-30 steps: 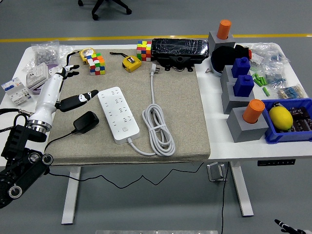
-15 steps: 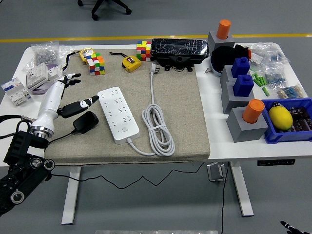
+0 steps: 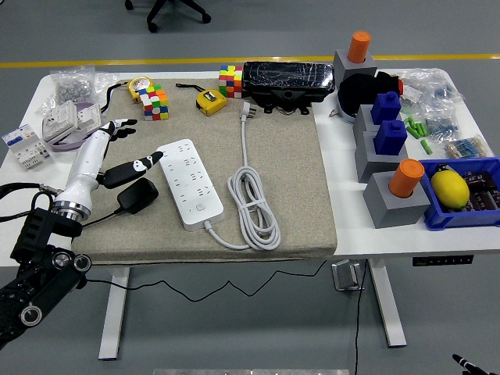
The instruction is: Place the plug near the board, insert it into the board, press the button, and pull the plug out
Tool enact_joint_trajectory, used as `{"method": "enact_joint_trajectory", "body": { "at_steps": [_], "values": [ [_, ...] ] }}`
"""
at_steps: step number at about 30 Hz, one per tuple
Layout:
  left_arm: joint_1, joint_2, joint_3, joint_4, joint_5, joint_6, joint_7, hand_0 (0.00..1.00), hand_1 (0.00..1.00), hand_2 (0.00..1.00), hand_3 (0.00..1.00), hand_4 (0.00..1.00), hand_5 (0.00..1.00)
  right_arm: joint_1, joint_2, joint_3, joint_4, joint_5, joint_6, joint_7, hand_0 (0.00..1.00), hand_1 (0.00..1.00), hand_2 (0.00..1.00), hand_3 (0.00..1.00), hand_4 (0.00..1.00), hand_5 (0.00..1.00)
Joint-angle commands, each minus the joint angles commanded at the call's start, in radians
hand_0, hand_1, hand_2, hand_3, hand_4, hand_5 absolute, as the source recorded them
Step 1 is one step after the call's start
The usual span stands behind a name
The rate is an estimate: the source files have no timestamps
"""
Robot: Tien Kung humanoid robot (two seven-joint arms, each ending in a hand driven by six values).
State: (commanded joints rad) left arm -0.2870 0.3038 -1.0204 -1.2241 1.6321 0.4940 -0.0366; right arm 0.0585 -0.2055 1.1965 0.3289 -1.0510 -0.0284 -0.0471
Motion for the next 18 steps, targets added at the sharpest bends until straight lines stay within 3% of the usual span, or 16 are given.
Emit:
{"method": "enact_joint_trajectory", "body": {
  "at_steps": [18],
  "values": [
    [-0.001, -0.002, -0.003, -0.003, 0.007, -0.010, 0.009, 0.752, 0.747, 0.738, 0.780, 0.928, 0.524, 0.009, -0.005, -0.006, -0.009, 0.012, 0.001, 0.001, 0.650, 0.647, 0.640, 0.563, 0.986, 0.552]
  ]
}}
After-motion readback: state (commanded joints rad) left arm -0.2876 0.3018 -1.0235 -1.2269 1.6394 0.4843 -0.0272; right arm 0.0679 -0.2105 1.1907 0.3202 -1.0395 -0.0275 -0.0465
